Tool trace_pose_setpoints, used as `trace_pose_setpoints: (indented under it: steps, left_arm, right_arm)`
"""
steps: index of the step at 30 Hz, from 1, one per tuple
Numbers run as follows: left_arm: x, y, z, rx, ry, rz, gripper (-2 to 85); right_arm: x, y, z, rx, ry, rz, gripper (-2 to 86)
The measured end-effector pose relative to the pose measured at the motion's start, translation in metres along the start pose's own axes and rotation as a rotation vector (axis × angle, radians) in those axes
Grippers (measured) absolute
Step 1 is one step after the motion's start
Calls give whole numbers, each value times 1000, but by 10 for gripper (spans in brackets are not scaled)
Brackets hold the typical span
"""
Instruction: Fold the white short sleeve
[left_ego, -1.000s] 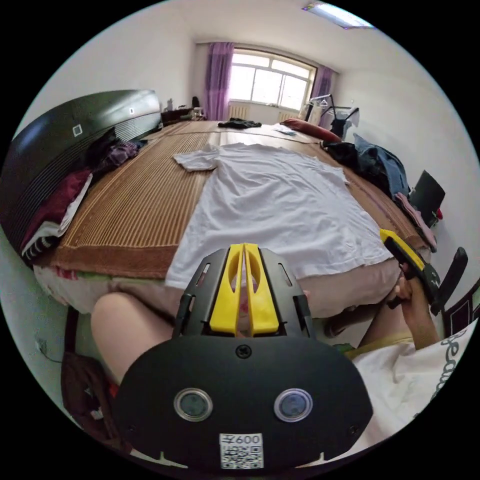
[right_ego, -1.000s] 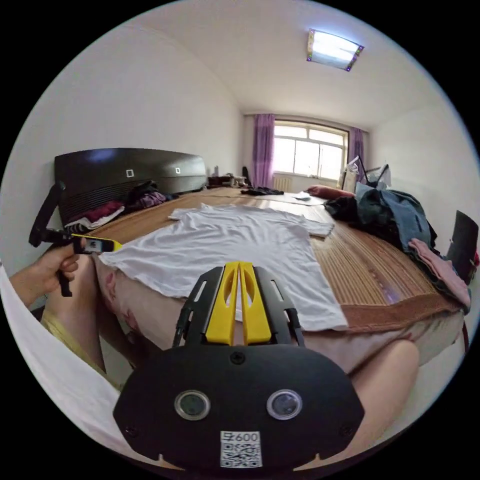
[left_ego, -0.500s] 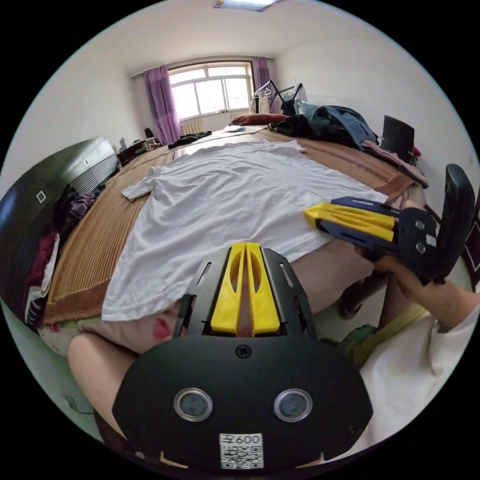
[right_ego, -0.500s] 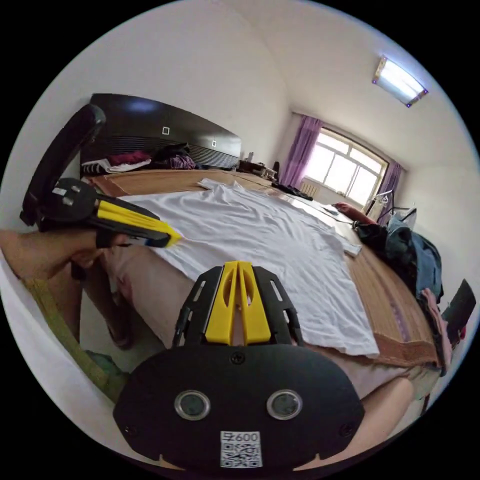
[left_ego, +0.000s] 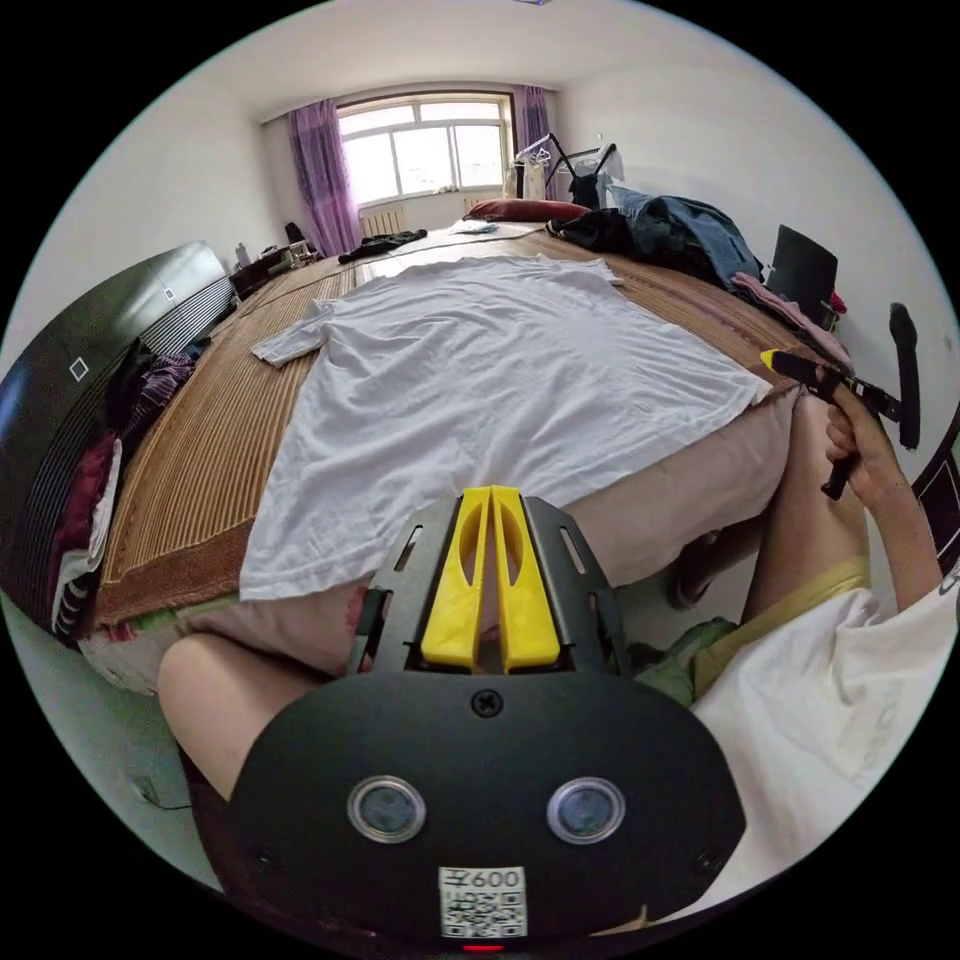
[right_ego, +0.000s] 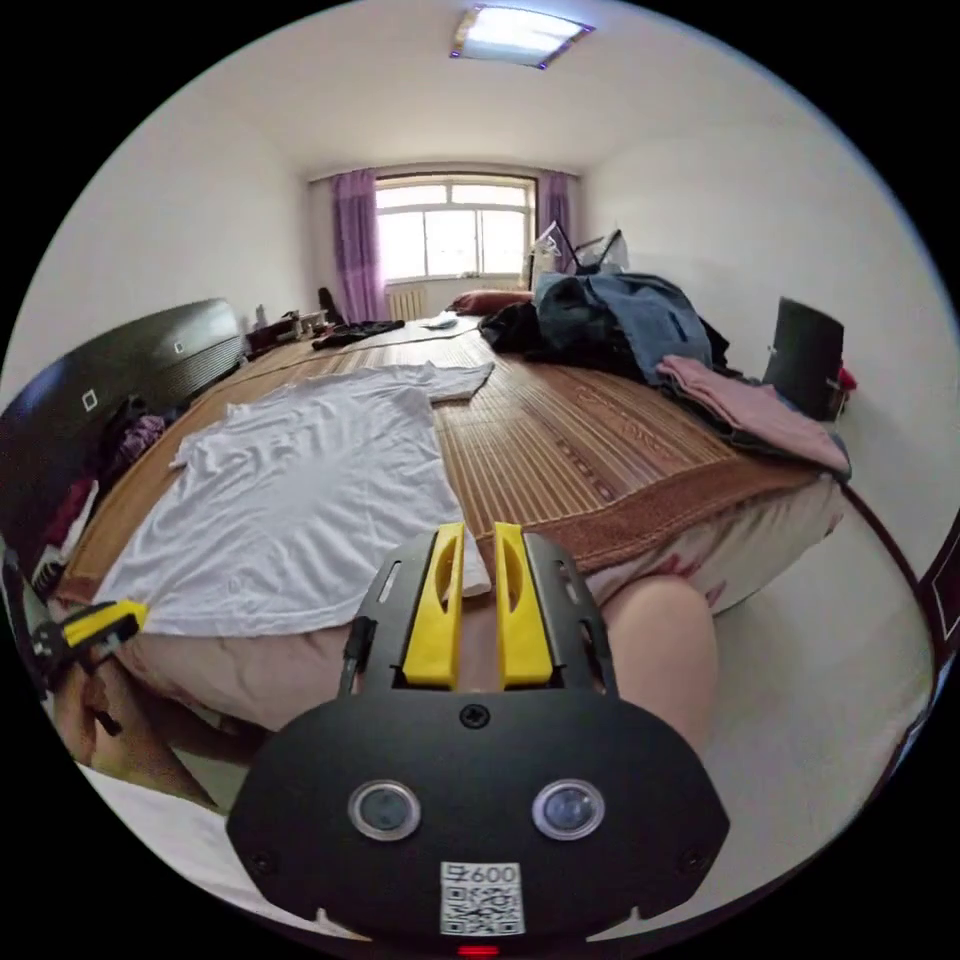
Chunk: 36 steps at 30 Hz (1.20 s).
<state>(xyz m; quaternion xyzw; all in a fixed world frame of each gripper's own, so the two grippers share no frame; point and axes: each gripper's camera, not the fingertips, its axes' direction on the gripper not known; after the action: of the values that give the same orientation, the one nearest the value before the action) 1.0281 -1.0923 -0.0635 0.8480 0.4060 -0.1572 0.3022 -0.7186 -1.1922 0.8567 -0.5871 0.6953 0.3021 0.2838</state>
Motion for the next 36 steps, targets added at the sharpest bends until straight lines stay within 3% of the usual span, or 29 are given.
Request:
trace_pose_setpoints:
  steps: [4, 12, 16, 25, 28, 32, 34, 36]
  left_arm:
    - [-5, 4, 5, 20, 37, -31, 11]
    - [-1, 5, 12, 16, 50, -36, 10]
    - [6, -1, 16, -19, 36, -34, 10]
    - [28, -14, 14, -108, -42, 119, 10]
    - [20, -16, 2, -189, -170, 75, 9]
    - [1, 2, -50, 100, -369, -90, 6]
    - [11, -4, -57, 217, -353, -3, 4]
    - [52, -26, -38, 267, -398, 240, 3]
  right_arm:
    - [1, 0, 9, -33, -45, -39, 31]
    - [-43, -17, 14, -83, 122, -270, -7]
    - [-41, -27, 22, -177, 85, -299, -8]
    - [-41, -26, 35, -203, 79, -327, -6]
    - [-41, -27, 25, -156, 172, -287, 3]
    - [-53, -14, -16, 121, 440, -280, -4]
    - [-63, -7, -26, 204, 409, -317, -6]
    - [-80, -4, -25, 224, 222, -326, -8]
